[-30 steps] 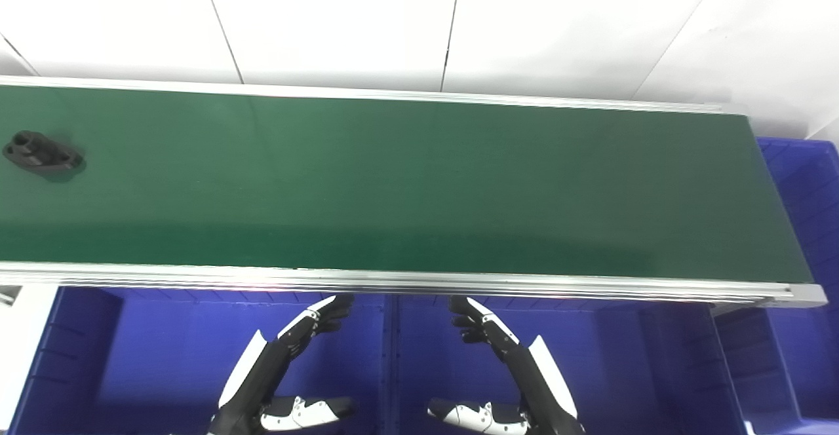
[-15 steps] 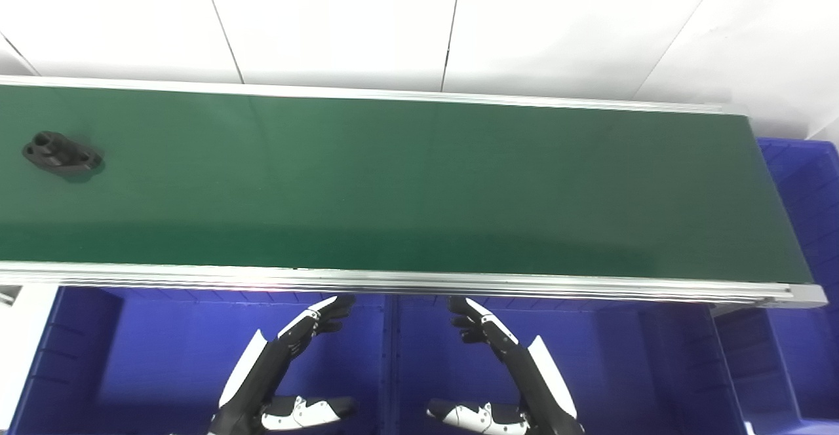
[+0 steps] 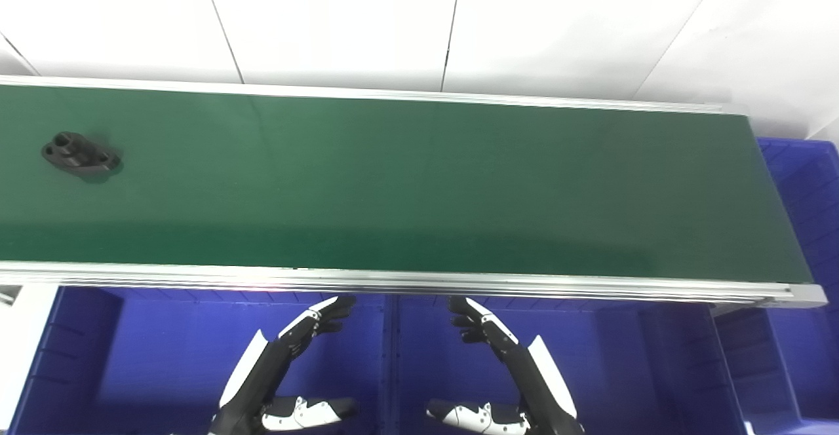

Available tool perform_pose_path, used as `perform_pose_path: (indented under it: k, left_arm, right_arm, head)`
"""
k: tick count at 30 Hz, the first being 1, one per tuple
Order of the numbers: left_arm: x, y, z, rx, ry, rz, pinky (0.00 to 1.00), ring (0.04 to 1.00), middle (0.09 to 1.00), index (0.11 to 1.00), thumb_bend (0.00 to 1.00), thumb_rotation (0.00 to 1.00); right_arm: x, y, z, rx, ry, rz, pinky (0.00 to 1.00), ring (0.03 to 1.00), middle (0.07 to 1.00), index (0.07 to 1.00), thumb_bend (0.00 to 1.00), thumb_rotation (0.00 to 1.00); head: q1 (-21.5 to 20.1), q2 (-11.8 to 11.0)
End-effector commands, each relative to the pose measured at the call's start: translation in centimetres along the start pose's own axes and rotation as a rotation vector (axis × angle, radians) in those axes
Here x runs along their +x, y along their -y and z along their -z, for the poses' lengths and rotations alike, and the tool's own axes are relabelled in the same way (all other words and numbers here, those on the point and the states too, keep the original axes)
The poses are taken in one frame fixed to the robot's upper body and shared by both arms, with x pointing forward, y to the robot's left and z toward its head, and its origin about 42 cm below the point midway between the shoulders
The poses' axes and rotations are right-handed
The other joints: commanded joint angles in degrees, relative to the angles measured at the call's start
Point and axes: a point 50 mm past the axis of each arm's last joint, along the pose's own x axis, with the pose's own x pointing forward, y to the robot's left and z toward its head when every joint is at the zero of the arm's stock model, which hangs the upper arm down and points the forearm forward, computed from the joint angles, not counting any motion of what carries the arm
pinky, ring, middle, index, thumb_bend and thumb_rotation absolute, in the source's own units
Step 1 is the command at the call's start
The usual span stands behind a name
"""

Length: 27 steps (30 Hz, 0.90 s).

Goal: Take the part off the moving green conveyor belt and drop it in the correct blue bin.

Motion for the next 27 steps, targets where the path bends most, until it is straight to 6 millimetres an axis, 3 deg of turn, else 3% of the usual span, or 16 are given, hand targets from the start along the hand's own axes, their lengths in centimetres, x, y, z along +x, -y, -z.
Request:
perform_pose_path:
  k: [1,2,5,10,19,27]
  left_arm:
    - [-0.2,0.2,-0.3,-0.003,0.030,-0.004,0.80,0.850,0.877,0.834,0.66,0.49]
    - [-0.2,0.3,-0.2,-0.003,0.029,-0.006,0.80,0.847,0.874,0.831,0.66,0.49]
    - [-0.1,0.8,0.2,0.015,0.020,-0.004,0.79,0.841,0.871,0.829,0.68,0.51]
    - [-0.2,1.8,0.6,-0.003,0.001,-0.022,0.76,0.816,0.849,0.805,0.74,0.53]
    - [0.1,2.5,0.8,0.012,0.002,-0.031,0.71,0.781,0.824,0.779,0.74,0.53]
    - [0.4,2.9,1.5,0.020,-0.010,-0.023,0.70,0.775,0.826,0.775,0.72,0.52]
  right_arm:
    - [-0.2,0.1,-0.6,0.003,0.037,0.008,0.76,0.827,0.867,0.883,0.72,0.33]
    - [-0.2,0.1,-0.4,0.002,0.039,0.009,0.76,0.827,0.866,0.882,0.72,0.33]
    - [-0.4,0.3,0.3,0.001,0.046,0.007,0.77,0.827,0.863,0.883,0.71,0.33]
    - [-0.6,0.7,1.4,0.023,0.043,0.007,0.75,0.833,0.877,0.891,0.71,0.33]
    - [-0.8,1.1,2.3,0.016,0.045,0.015,0.74,0.826,0.868,0.881,0.73,0.36]
    - [-0.8,1.1,2.9,0.012,0.038,0.014,0.74,0.830,0.873,0.883,0.73,0.36]
  head:
    - [2.0,-0.9]
    - [2.0,-0.9]
    - [7.3,-4.4]
    - [12.4,-7.5]
    - [15.5,-10.4]
    - [15.1,-13.6]
